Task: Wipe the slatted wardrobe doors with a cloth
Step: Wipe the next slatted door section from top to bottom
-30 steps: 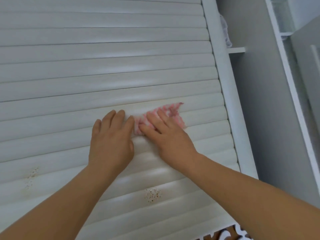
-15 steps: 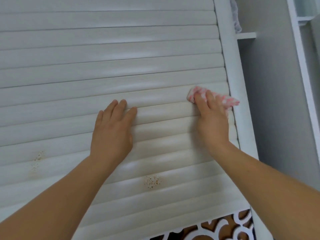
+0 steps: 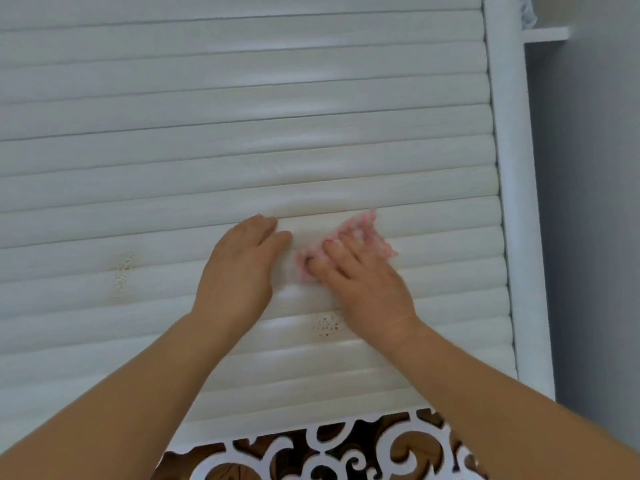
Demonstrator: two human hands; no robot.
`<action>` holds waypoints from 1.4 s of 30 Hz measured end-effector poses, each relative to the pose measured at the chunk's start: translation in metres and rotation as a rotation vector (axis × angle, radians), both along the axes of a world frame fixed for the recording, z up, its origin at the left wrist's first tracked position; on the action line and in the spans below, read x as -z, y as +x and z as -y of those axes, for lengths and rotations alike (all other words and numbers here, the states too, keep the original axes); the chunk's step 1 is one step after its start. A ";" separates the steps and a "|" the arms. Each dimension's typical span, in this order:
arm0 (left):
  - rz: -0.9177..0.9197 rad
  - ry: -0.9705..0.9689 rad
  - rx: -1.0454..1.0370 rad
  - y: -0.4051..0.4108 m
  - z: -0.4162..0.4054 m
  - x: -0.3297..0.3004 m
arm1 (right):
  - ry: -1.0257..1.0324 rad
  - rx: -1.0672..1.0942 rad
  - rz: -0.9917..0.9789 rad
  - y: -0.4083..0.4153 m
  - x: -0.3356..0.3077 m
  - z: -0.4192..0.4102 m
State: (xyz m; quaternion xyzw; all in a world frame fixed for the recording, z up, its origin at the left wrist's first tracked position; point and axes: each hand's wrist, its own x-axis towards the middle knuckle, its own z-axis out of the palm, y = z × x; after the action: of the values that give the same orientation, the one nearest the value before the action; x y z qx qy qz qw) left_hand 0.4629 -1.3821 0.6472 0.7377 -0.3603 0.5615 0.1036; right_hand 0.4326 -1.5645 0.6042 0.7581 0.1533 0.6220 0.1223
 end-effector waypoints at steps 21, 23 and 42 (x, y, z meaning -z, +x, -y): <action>-0.006 0.068 0.104 -0.003 -0.034 0.007 | 0.200 0.053 0.050 -0.004 0.003 -0.043; 0.034 0.098 0.098 -0.001 -0.047 0.004 | 0.156 0.044 0.011 0.002 0.002 -0.054; 0.109 0.097 -0.015 0.032 -0.169 -0.023 | 0.084 0.115 0.001 0.028 -0.060 -0.134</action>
State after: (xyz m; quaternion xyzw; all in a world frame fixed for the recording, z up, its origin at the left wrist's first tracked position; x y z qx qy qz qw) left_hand 0.4953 -1.2132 0.6705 0.7127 -0.3865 0.5837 0.0438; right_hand 0.4609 -1.4304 0.6644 0.7699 0.0833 0.6201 0.1258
